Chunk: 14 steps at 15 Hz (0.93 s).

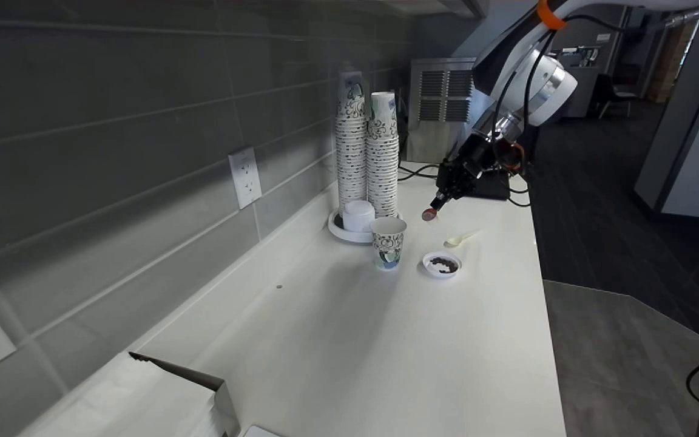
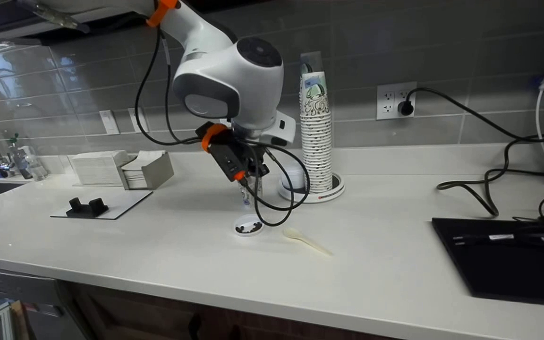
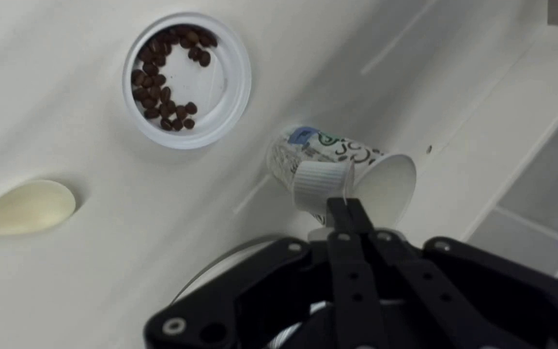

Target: Bring the coffee capsule closer to the stacks of cups

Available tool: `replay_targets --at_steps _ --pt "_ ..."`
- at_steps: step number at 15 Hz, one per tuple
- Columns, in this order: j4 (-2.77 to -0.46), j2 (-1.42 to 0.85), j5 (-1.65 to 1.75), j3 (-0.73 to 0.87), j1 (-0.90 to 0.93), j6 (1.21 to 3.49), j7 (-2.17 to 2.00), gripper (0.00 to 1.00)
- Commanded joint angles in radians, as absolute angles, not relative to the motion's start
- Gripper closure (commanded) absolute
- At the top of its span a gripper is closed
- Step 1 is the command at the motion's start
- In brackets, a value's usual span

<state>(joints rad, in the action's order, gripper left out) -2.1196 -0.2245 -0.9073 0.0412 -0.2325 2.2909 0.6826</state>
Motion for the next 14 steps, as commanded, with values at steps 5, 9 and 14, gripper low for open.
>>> replay_targets --at_steps 5,9,14 --pt "-2.188 -0.204 -1.277 0.113 -0.251 2.427 0.738 1.0" --pt "-2.197 -0.231 -1.472 0.156 -0.254 2.546 0.78 1.0" --pt "-2.164 -0.278 -1.767 0.175 -0.286 2.613 0.905 1.0"
